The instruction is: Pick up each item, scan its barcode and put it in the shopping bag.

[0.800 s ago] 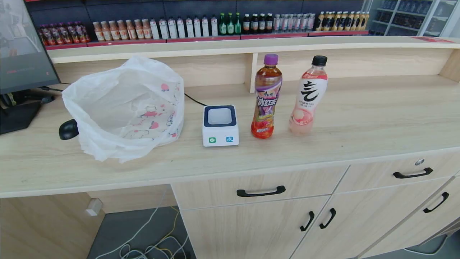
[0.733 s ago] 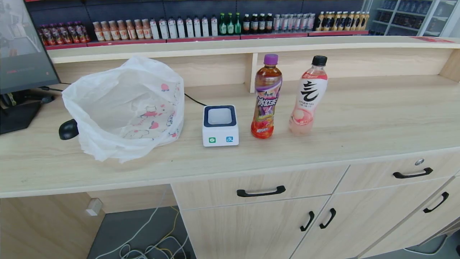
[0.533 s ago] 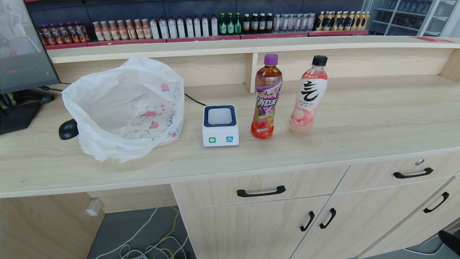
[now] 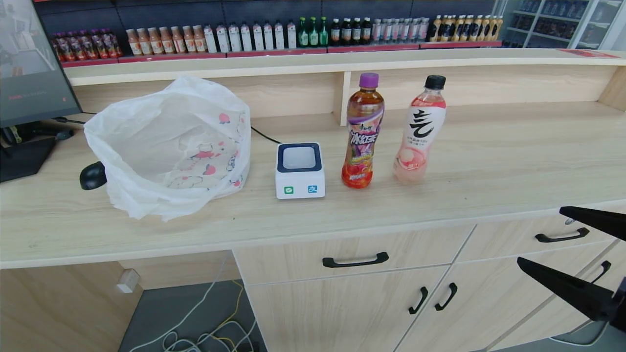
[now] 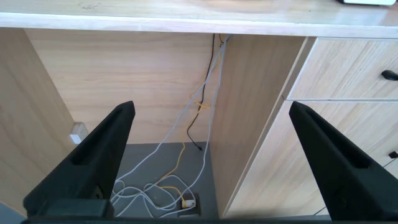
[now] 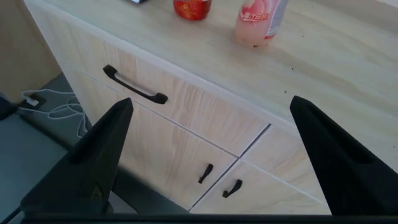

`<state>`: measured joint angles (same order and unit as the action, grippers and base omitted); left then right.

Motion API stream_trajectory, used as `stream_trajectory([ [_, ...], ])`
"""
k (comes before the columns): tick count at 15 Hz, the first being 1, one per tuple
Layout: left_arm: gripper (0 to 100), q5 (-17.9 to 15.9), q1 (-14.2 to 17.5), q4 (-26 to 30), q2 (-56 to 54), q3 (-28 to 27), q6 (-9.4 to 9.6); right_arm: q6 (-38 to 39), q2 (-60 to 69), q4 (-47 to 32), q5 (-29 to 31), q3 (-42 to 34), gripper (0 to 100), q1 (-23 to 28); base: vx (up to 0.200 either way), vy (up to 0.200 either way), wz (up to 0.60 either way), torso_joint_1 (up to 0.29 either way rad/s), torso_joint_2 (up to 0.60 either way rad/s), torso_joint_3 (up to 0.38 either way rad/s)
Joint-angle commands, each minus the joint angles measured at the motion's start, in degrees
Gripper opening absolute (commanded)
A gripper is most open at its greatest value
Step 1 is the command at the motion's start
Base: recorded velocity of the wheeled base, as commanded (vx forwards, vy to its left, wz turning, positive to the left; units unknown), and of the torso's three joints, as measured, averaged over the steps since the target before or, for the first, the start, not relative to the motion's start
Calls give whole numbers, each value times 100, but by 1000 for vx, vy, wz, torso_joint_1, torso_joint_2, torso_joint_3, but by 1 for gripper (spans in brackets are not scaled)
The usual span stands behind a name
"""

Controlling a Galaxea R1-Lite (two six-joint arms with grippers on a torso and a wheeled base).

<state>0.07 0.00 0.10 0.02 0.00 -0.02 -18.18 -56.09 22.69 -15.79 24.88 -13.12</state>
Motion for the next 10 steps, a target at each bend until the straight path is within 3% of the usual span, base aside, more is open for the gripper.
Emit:
stream_trajectory([
  [1,100,1,-9,-1,-2,0,2,7,-974,324,5,263,100,-59,0,0,0,0,0,0],
  [6,100,1,0,-1,-2,0,-6,16,-2257,1203,49,834,100,-297,0,0,0,0,0,0],
  [8,100,1,0,-1,-2,0,-6,104,-2486,1396,295,878,100,-525,0,0,0,0,0,0],
  [10,100,1,0,-1,-2,0,2,675,-2793,1722,963,913,100,-1070,0,0,0,0,0,0],
])
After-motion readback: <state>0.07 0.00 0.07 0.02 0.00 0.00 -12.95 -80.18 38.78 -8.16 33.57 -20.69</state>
